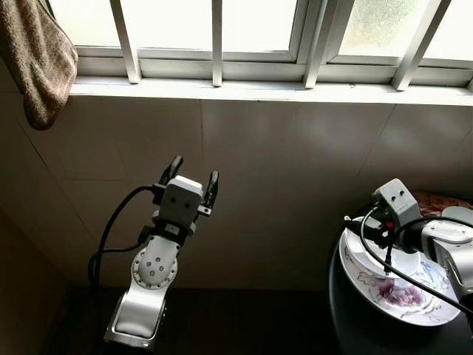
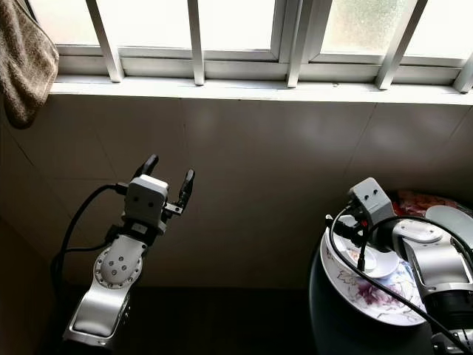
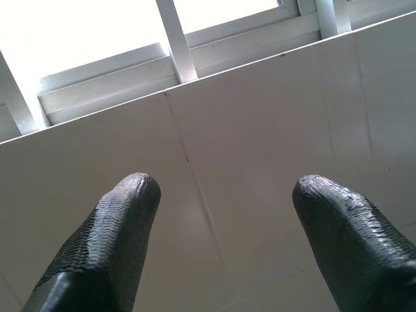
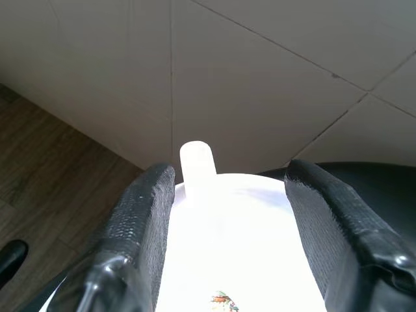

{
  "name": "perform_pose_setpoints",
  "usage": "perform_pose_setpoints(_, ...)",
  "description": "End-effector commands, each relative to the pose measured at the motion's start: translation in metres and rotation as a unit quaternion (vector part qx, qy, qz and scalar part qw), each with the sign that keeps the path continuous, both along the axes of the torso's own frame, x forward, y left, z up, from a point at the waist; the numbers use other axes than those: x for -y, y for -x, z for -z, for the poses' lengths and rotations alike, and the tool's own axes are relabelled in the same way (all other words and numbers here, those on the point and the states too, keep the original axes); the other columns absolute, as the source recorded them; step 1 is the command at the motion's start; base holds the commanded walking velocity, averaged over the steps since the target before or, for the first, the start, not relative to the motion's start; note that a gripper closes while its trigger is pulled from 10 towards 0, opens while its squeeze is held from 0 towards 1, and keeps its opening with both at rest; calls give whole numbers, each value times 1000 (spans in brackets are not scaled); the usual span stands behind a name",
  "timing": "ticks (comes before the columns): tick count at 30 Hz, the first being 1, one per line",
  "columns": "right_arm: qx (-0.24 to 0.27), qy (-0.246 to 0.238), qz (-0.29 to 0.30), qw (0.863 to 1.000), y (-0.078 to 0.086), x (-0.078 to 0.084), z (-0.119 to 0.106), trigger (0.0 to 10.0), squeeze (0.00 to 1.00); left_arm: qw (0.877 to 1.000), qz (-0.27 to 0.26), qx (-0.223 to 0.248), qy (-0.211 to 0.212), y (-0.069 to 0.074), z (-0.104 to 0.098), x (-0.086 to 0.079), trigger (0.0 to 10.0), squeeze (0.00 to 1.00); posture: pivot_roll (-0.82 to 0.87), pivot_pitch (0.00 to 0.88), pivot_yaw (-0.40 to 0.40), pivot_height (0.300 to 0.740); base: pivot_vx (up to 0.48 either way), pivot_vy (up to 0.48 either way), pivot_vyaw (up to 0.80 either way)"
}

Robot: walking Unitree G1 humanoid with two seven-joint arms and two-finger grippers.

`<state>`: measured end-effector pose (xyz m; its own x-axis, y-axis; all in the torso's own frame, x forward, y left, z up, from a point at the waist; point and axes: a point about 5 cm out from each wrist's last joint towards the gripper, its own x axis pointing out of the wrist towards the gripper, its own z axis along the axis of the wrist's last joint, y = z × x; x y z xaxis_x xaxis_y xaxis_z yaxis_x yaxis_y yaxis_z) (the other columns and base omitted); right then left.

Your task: Kitchen organization

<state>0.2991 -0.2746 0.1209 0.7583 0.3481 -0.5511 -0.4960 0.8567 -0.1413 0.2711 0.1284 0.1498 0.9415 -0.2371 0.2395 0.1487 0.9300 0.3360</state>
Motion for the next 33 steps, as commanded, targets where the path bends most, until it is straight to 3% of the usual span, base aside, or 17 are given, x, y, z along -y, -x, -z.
perform_pose_setpoints(1,-1,1,-8,1000,-2,-1,0,10000,0,1000,0,-1,-2,-1,0,2,10000,0,26,0,-47,740,0,0,0)
perform_pose_setpoints(13,-17,1,6,1000,-2,2,15,10000,0,1000,-1,0,-3,-1,0,1,10000,0,36,0,-48,740,0,0,0)
perform_pose_setpoints(14,-17,-3,6,1000,-2,1,16,5490,0,1000,-1,0,-4,-1,0,1,10000,0,36,0,-48,740,0,0,0)
perform_pose_setpoints(15,-17,-5,6,1000,-2,1,16,4510,0,1000,-1,0,-4,-1,0,1,10000,0,38,0,-48,740,0,0,0)
perform_pose_setpoints(16,-17,-6,6,1000,-3,1,16,4510,0,1000,-1,0,-4,-1,0,1,10000,0,38,0,-48,740,0,0,0)
perform_pose_setpoints(17,-15,-7,13,1000,-3,2,17,0,0,1000,-1,0,-5,-1,0,1,10000,0,38,0,-48,740,0,0,0)
perform_pose_setpoints(33,23,-17,18,999,-9,-3,9,0,0,1000,-3,1,-6,-1,0,1,10000,0,39,0,-49,740,0,0,0)
